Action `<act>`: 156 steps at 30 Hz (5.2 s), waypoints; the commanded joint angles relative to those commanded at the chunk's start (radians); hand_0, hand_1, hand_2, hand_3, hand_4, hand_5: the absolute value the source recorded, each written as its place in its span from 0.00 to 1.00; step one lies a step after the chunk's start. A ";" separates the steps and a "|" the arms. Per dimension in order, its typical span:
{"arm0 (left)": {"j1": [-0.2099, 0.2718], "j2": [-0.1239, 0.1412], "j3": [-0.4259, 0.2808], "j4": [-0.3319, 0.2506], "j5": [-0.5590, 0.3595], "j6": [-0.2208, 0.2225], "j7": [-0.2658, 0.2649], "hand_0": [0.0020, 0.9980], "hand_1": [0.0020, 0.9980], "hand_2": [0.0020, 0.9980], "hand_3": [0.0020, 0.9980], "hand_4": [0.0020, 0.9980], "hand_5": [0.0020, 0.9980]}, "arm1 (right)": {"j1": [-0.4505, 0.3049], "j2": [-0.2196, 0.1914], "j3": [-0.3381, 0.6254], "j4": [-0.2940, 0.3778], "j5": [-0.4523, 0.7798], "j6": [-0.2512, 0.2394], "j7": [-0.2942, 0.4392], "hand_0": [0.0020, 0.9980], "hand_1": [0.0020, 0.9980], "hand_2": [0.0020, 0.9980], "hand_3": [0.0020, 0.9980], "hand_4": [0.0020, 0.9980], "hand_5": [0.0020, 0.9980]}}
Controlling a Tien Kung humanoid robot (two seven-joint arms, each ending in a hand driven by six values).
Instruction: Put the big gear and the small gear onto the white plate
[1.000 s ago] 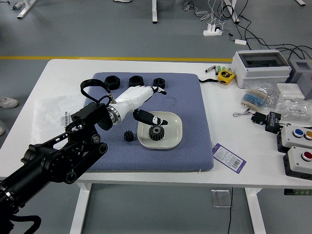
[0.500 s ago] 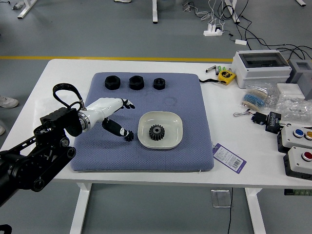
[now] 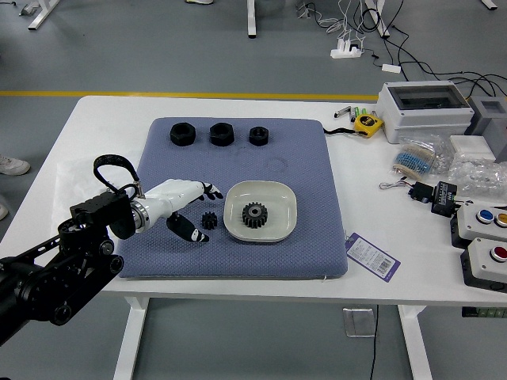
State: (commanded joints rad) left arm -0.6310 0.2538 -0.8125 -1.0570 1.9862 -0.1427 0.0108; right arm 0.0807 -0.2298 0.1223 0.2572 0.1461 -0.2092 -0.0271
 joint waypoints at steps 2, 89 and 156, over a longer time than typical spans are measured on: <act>-0.001 -0.001 0.002 0.003 0.000 0.001 0.000 0.68 0.67 0.73 0.68 0.86 0.13 | 0.000 0.000 0.000 0.000 -0.001 0.000 0.000 0.69 0.66 0.74 0.61 0.82 0.73; -0.216 -0.254 0.030 0.255 -0.178 0.118 -0.033 0.86 0.91 0.93 0.80 0.96 0.18 | 0.041 -0.018 0.018 0.012 -0.036 -0.009 -0.006 0.69 0.66 0.74 0.61 0.82 0.73; 0.391 -0.220 -0.637 -0.139 -1.026 0.136 -0.134 0.52 0.62 0.70 0.63 0.89 0.43 | 0.002 -0.009 0.006 0.000 -0.016 0.002 0.009 0.69 0.66 0.75 0.60 0.81 0.73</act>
State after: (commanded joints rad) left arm -0.2397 0.0339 -1.4497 -1.1959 0.9603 -0.0068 -0.1232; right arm 0.0829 -0.2387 0.1287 0.2570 0.1304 -0.2067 -0.0178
